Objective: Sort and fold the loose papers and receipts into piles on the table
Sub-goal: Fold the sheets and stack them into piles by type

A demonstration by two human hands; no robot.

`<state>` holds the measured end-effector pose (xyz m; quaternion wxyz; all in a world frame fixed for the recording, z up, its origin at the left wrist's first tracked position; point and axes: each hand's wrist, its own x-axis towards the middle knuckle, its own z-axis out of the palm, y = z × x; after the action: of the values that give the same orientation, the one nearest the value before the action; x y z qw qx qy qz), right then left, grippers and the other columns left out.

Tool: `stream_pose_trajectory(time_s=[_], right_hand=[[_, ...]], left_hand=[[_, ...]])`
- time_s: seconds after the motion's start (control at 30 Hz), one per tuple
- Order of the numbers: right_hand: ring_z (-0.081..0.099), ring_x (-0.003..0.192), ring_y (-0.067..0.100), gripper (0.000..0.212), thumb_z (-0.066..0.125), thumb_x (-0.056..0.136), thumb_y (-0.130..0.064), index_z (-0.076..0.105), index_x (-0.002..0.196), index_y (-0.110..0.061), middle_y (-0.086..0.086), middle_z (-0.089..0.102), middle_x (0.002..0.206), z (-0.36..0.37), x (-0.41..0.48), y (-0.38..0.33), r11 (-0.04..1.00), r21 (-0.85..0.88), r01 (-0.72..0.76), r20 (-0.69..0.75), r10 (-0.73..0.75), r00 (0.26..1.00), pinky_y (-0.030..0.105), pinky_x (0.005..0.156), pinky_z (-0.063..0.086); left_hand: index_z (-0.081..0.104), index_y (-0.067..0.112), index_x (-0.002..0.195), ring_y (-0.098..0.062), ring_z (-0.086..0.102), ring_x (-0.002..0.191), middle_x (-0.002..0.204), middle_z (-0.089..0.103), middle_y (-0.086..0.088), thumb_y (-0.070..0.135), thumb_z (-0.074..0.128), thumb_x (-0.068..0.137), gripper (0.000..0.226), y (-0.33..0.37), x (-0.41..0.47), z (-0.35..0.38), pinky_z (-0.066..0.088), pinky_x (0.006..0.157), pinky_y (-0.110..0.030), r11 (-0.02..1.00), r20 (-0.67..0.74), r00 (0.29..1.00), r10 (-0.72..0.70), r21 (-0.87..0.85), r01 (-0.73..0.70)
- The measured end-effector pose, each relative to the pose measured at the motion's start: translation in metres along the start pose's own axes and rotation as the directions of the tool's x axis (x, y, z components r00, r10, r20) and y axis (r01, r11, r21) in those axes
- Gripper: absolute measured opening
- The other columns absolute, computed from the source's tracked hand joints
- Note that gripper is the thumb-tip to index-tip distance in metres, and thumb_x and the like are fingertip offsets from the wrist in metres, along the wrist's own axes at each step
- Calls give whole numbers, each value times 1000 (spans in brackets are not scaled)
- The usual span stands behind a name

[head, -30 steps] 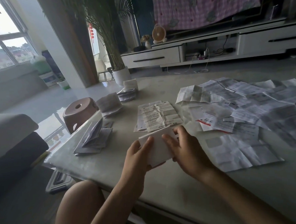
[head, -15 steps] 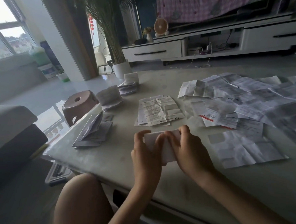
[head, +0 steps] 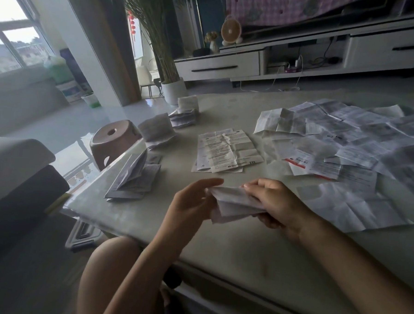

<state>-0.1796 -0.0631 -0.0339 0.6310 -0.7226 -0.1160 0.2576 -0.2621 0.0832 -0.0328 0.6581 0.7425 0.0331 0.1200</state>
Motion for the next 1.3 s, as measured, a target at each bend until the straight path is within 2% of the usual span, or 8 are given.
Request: stream_pose_trajectory(time_s=[0.13,0.3,0.43,0.57,0.7,0.8,0.97,1.3], right_hand=[[49,44,13,55,28,94,-56,63,101,-14,5,54,62,-1,-5,-6,997,-69,-41,146,50,988,18,38,35],[56,66,13,72,18,75,-74,61,103,-23,6,60,83,-9,-5,-11,1000,-19,22,219,-17,976,22,51,42],[56,56,11,71,34,73,-66,62,94,-4,16,66,81,-6,-4,-6,946,-200,254,113,-236,965,16,46,40],[66,71,4,18,54,90,-27,68,90,-15,0,72,85,-3,-4,-2,952,93,291,61,-297,953,13,60,49],[66,73,8,12,60,87,-17,71,89,-10,2,73,84,-3,-3,0,932,178,316,-18,-318,948,20,69,54],[67,75,9,11,61,87,-16,71,90,-12,3,73,88,-1,-5,-2,934,138,329,-26,-328,944,22,70,55],[59,66,4,15,55,92,-19,69,89,-15,-1,67,77,4,-9,-5,932,156,327,-18,-328,944,12,58,44],[62,73,10,11,62,87,-18,72,86,-13,3,70,80,1,-8,-8,926,264,270,-155,-236,959,19,65,48]], left_hand=[[72,27,72,-13,58,68,73,69,1,33,63,72,10,-8,3,-2,46,65,-31,956,-139,983,119,284,-75],[65,11,73,-23,60,69,70,67,-7,4,62,85,14,1,2,5,52,69,-51,997,-355,934,-35,50,56],[65,7,83,-20,62,73,77,69,-7,2,60,85,8,5,-1,4,53,69,-40,997,-250,965,-78,8,82],[65,8,89,-9,67,68,74,72,2,3,64,83,8,4,-4,7,57,60,-26,984,-70,984,-166,-73,160],[66,9,94,-16,68,77,83,72,-3,6,60,82,14,5,-3,9,58,67,-30,946,-15,972,-233,-234,224],[66,10,98,-14,67,78,85,71,-4,24,57,79,26,6,-1,11,57,65,-29,951,-123,979,-165,-284,125],[64,8,83,-8,52,66,67,62,5,14,54,90,14,1,0,25,43,58,-24,993,-406,913,42,-85,-83],[62,15,90,-3,58,60,67,68,7,6,49,92,16,5,-5,33,47,52,-21,986,-351,936,11,-150,-68]])
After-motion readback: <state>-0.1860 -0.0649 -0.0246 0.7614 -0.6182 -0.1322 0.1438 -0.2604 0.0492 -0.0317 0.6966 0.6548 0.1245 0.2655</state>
